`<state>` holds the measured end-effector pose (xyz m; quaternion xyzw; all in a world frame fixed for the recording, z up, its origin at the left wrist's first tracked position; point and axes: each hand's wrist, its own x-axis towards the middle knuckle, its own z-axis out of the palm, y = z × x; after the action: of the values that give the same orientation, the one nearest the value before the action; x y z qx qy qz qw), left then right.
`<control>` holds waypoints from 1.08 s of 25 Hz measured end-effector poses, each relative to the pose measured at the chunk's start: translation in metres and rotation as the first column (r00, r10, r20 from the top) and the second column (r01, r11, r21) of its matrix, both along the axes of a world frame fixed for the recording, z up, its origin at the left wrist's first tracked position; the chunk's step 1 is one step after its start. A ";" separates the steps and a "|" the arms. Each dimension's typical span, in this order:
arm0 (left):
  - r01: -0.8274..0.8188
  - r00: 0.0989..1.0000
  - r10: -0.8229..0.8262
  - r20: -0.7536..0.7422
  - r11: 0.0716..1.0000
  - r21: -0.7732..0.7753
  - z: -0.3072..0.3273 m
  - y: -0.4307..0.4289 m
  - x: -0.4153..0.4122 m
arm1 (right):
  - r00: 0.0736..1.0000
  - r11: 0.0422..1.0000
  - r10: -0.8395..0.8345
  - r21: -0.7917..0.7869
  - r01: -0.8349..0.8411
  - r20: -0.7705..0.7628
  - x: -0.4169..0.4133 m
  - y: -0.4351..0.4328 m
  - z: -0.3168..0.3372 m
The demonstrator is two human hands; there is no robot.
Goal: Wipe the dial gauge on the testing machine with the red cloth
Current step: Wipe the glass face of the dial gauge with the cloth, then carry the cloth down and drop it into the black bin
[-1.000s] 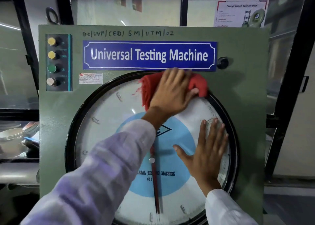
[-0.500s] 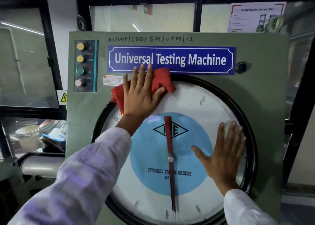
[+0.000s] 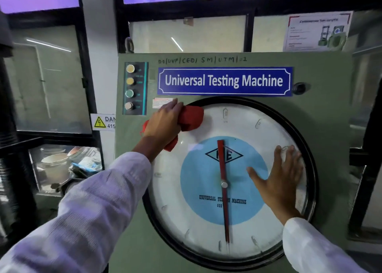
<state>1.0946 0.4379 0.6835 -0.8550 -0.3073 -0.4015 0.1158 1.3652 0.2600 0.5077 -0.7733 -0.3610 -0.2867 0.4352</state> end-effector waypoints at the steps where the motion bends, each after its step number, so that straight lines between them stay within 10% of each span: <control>1: -0.046 0.999 0.046 -0.001 0.999 0.025 -0.005 -0.002 -0.016 | 0.998 0.999 0.040 0.024 -0.038 -0.058 -0.014 0.001 0.008; 14: -0.737 0.642 0.761 -0.091 0.645 0.203 -0.061 -0.107 -0.324 | 0.662 0.703 0.703 -0.115 -0.701 0.261 -0.355 0.059 0.063; 27: -0.964 0.251 0.941 -0.228 0.264 0.028 -0.201 -0.235 -0.661 | 0.194 0.217 0.976 -0.336 -0.917 0.100 -0.727 0.059 -0.059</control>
<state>0.4340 0.2031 0.4828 -0.5354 -0.7706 -0.1436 0.3145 0.6385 0.3185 0.4484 -0.3713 -0.8469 -0.0277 0.3796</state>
